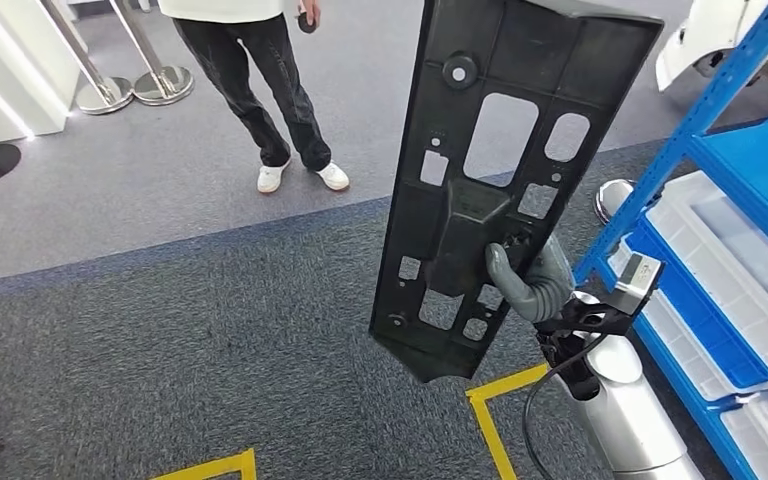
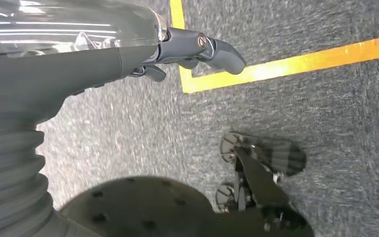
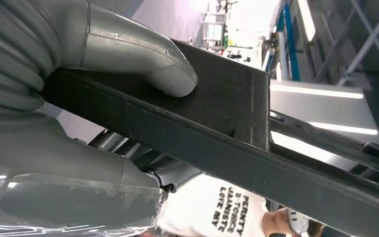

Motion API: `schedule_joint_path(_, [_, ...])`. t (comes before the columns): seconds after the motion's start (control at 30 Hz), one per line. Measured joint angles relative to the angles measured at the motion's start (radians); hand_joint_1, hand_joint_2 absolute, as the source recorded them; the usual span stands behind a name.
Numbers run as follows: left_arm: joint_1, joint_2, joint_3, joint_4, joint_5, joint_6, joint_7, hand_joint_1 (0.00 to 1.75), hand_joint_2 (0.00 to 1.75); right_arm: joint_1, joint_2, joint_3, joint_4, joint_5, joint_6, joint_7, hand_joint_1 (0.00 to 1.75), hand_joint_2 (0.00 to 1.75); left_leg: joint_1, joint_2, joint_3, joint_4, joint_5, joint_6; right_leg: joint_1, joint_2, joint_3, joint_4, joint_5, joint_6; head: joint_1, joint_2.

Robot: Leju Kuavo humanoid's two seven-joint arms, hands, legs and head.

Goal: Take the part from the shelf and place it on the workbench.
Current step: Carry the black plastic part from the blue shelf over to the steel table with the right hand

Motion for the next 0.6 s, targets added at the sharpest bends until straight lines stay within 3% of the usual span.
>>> schedule_joint_path(0.07, [-0.002,0.000,0.000,0.000,0.000,0.000,0.000,0.00,1.75,-0.001,-0.001,-0.001,0.004,-0.001,0.003,-0.002,1.69,1.75,0.003,0.043,-0.057,0.123,-0.059,-0.007,0.006,-0.029,0.003,-0.002,-0.002,-0.008,0.000,0.000])
schedule_joint_path(0.13, [-0.004,0.000,0.000,0.000,0.000,-0.001,0.002,0.00,1.75,-0.002,-0.001,-0.002,0.009,-0.001,0.005,-0.002,1.69,1.75,0.006,0.054,-0.096,0.208,-0.081,-0.011,0.010,-0.057,0.006,-0.001,-0.005,-0.010,0.000,0.000])
schedule_joint_path(0.17, [-0.005,0.000,0.000,0.000,-0.002,-0.001,0.003,0.00,1.75,-0.002,-0.001,-0.001,0.010,-0.001,0.005,-0.002,1.69,1.75,0.006,0.057,-0.089,0.198,-0.066,-0.011,0.010,-0.070,0.008,-0.001,-0.007,-0.010,0.000,0.000])
schedule_joint_path(0.27, [-0.002,0.000,-0.001,0.000,-0.007,-0.001,0.008,0.00,1.75,-0.002,-0.001,-0.001,0.010,-0.002,0.000,0.001,1.69,1.75,0.000,0.098,0.010,0.012,0.018,0.000,0.014,-0.102,0.018,-0.001,-0.014,-0.003,0.000,0.000])
schedule_joint_path(0.33, [-0.002,0.001,-0.001,0.000,-0.009,-0.001,0.009,0.00,1.75,-0.002,-0.001,-0.002,0.010,-0.003,-0.002,0.003,1.69,1.75,-0.009,0.122,0.043,-0.058,0.029,0.014,0.018,-0.119,0.021,-0.001,-0.018,0.006,0.000,0.000])
schedule_joint_path(0.4, [0.000,0.001,-0.002,0.000,-0.009,-0.001,0.009,0.00,1.75,-0.004,0.000,-0.002,0.010,-0.004,-0.002,0.004,1.69,1.75,-0.013,0.109,0.042,-0.065,0.027,0.027,0.020,-0.137,0.025,-0.004,-0.019,0.016,0.000,0.000])
schedule_joint_path(0.43, [0.002,0.001,-0.002,0.000,-0.009,-0.001,0.009,0.00,1.75,-0.005,0.000,-0.001,0.010,-0.004,-0.002,0.004,1.69,1.75,-0.011,0.099,0.043,-0.070,0.030,0.032,0.019,-0.136,0.026,0.000,-0.023,0.021,0.000,0.000])
schedule_joint_path(0.5, [0.002,0.002,-0.002,0.000,-0.008,0.000,0.008,0.00,1.75,-0.009,0.003,-0.002,0.010,-0.007,-0.001,0.003,1.69,1.75,-0.005,0.081,0.048,-0.080,0.037,0.045,0.014,-0.096,0.007,0.047,-0.055,0.029,0.000,0.000])
schedule_joint_path(0.57, [-0.002,0.002,-0.002,0.000,-0.007,-0.001,0.007,0.00,1.75,-0.009,0.007,-0.002,0.012,-0.010,-0.001,0.003,1.69,1.75,-0.003,0.062,0.048,-0.082,0.040,0.052,0.012,-0.046,-0.052,0.168,-0.114,0.034,0.000,0.000])
schedule_joint_path(0.6, [-0.003,0.002,-0.002,0.000,-0.007,-0.001,0.006,0.00,1.75,-0.008,0.008,-0.002,0.013,-0.011,-0.001,0.003,1.69,1.75,-0.003,0.052,0.048,-0.082,0.041,0.053,0.011,-0.036,-0.085,0.232,-0.137,0.036,0.000,0.000])
